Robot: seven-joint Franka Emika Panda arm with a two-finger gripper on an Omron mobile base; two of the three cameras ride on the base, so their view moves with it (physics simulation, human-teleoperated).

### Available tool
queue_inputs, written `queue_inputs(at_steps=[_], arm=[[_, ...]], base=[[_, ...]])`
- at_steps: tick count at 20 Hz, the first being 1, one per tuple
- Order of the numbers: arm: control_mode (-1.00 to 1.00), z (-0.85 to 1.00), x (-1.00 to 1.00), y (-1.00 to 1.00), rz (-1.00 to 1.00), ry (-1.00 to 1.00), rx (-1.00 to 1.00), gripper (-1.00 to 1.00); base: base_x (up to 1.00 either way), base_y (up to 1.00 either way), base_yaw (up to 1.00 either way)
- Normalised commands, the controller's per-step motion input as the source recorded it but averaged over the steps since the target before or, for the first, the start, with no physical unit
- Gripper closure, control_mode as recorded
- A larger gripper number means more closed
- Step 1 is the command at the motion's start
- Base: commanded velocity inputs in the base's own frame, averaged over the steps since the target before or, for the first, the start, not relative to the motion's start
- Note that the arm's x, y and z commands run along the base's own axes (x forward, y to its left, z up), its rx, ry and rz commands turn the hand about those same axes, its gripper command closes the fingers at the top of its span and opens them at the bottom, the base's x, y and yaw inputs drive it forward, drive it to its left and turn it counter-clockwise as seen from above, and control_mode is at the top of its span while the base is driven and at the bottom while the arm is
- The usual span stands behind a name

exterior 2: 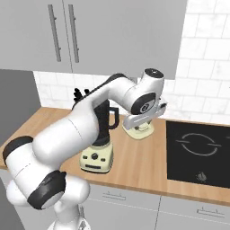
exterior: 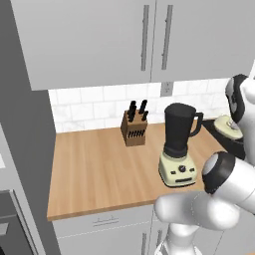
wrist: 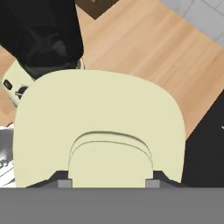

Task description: Close the lid blender by securely placing the lid on top.

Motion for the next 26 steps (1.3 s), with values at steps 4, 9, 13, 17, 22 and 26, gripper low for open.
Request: queue_inputs(at_steps=[4, 9, 13, 17, 22, 26], arm=[[-1.0, 1.0, -0.01, 0.18, -0.01, -0.16, -0.05, 1.0], [-1.0, 0.9, 0.0, 0.74, 0.0, -0.12, -0.01, 1.0], [-1.0, 0.62, 0.07, 0.97, 0.0, -0.02, 0.0, 1.0], [-1.0, 0.38, 0.22, 0.99, 0.0, 0.0, -0.01, 1.0], [-1.0, 0.52, 0.32, 0.71, 0.0, 0.07, -0.07, 1.0], [-1.0, -0.02, 0.01, 0.3, 0.02, 0.02, -0.02, 1.0]], base=[[0.0, 0.0, 0.0], [0.0, 0.0, 0.0], [0.0, 0.0, 0.0], [0.0, 0.0, 0.0], [0.0, 0.0, 0.0], [0.0, 0.0, 0.0]])
